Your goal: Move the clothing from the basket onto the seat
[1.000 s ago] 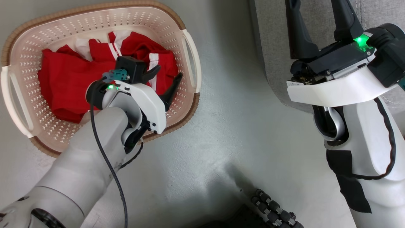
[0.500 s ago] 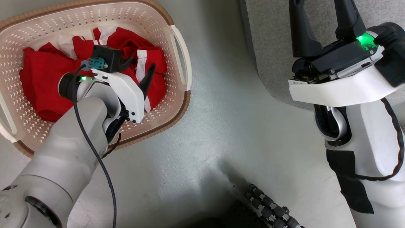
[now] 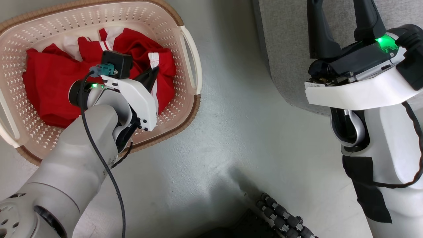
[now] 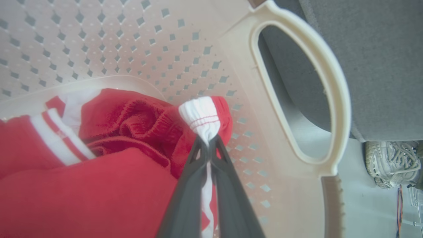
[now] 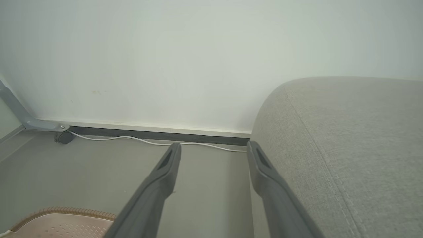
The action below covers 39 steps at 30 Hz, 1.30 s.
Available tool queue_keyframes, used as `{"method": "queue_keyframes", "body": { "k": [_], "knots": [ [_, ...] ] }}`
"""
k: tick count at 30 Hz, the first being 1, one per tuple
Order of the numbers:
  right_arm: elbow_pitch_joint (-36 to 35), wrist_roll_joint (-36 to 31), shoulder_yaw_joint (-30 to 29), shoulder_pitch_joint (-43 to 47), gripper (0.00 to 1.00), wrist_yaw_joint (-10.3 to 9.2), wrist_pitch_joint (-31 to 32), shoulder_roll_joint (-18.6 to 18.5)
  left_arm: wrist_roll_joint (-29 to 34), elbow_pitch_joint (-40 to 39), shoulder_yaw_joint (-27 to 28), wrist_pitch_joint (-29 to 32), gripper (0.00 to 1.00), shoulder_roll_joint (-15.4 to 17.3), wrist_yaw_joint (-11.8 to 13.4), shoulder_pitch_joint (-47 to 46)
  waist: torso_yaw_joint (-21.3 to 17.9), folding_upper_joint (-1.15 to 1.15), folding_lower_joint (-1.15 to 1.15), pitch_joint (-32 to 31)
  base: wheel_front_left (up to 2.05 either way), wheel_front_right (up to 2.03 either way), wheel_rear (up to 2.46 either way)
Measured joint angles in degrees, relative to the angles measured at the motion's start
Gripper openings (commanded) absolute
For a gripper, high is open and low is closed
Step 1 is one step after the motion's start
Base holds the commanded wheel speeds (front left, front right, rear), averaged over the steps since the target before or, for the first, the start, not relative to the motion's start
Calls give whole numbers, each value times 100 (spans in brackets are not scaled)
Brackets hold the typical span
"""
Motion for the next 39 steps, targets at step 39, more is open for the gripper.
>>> {"method": "queue_keyframes", "body": {
  "k": [39],
  "knots": [
    [1217,-739,-687,1626,100,1,0,-153,1510,-1868,1890,-437,0,-85,0,2271,1231,0,-1,-3074,0,0,0]
  ]
}}
